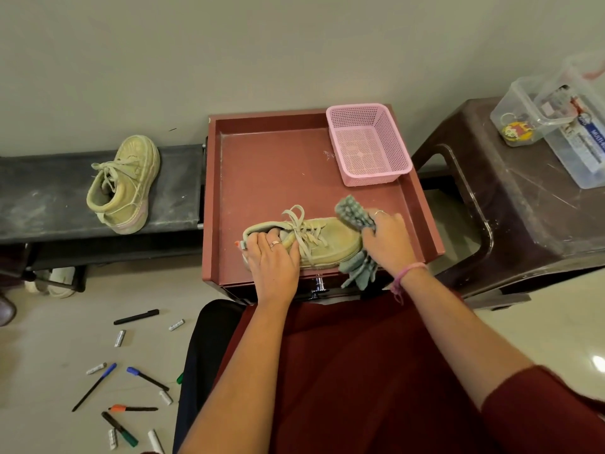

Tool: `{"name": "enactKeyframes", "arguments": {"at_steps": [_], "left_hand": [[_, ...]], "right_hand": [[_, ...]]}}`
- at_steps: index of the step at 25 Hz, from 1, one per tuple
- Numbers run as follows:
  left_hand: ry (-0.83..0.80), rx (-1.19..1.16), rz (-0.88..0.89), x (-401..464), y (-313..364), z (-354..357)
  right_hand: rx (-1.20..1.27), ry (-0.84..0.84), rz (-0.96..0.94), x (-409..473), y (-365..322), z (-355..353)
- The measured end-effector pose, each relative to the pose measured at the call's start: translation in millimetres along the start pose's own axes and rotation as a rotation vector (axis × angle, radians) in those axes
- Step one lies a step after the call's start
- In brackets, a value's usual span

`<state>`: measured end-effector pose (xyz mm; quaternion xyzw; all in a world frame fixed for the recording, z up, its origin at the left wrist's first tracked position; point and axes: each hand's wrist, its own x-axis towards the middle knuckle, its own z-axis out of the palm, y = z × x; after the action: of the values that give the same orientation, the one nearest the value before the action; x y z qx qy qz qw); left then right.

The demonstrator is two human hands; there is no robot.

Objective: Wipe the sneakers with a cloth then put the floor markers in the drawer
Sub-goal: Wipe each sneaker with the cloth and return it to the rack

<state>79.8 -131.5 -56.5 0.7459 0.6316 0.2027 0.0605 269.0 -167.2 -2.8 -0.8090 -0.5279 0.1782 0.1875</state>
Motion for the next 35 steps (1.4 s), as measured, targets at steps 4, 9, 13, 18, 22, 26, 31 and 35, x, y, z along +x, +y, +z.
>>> {"name": "enactKeyframes", "arguments": {"at_steps": [4, 9, 13, 18, 22, 26, 31, 35], "left_hand": [[-0.002, 0.003, 0.013, 0.9, -1.9, 1.6], [-0.039, 0.030, 0.004, 1.4, 2.7, -3.3], [-0.103, 0.036, -0.012, 1.8, 2.4, -8.0], [-0.202, 0.002, -0.036, 3.6, 4.0, -9.6], [-0.216, -0.004, -0.007, 3.3, -0.2, -9.0], [-0.222, -0.040, -0.006, 3.1, 0.6, -11.6], [-0.218, -0.057, 0.012, 3.2, -1.3, -10.7], [-0.242, -0.071, 0.008, 3.7, -0.2, -11.5]], "right_hand": [[-0.108, -0.019, -0.175, -17.3, -11.3, 49.8], [-0.560, -0.084, -0.449, -11.0, -9.8, 31.4], [-0.682, 0.025, -0.324, 0.3, -11.2, 15.7], [-0.416, -0.016, -0.081, -21.7, -33.3, 45.7], [-0.535, -0.020, -0.168, -1.9, -4.9, 20.6], [-0.409, -0.056, -0.136, -16.9, -19.5, 39.1], [-0.486, 0.031, -0.073, -2.4, -3.7, 22.3], [-0.391, -0.077, -0.124, -18.0, -19.7, 43.1]]}}
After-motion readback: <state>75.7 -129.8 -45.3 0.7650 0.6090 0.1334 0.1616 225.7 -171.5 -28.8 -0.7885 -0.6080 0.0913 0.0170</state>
